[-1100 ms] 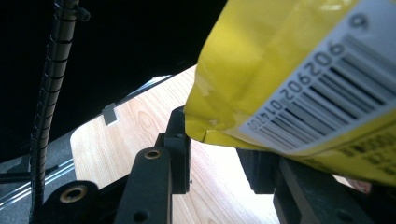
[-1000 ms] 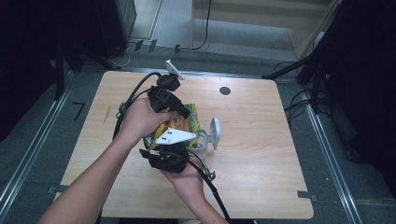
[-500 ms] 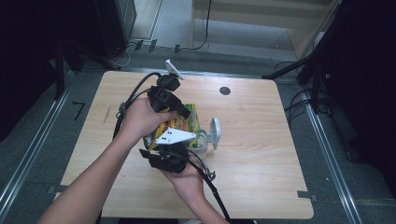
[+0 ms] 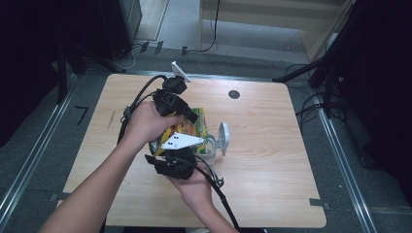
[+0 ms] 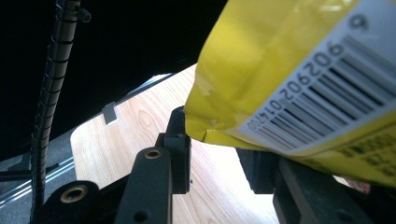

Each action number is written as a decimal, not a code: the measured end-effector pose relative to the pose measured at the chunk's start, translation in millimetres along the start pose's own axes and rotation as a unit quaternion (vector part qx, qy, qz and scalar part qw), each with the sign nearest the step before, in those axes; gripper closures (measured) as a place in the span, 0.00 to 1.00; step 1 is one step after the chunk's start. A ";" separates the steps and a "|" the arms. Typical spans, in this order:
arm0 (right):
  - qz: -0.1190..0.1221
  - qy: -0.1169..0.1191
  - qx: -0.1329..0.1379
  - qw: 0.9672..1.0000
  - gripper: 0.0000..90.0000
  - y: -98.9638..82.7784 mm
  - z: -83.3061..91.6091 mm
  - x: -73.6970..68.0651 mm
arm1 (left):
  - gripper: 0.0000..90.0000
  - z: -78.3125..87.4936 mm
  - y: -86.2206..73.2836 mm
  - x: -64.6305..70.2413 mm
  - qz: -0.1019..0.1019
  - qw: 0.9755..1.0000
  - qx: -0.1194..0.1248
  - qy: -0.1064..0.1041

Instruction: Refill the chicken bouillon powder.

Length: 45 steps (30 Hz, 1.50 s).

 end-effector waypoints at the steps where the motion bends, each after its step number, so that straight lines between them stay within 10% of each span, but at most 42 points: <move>1: 0.000 0.000 0.000 1.000 0.76 0.1 0.0 0.0 | 0.89 0.1 0.1 -0.2 0.000 1.000 0.000 0.000; 45: 0.001 -0.004 0.003 1.000 0.78 1.5 -0.7 1.3 | 0.89 1.0 1.7 3.3 -0.003 1.000 0.002 -0.001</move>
Point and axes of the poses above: each handheld gripper's, and its own axes: z roughly backward along the jaws, y roughly out of its top, x roughly to its right, the point moved 7 cm from there along -z, roughly forward along the jaws, and after that the axes turned 3 degrees about -z, right-handed, at the moved point
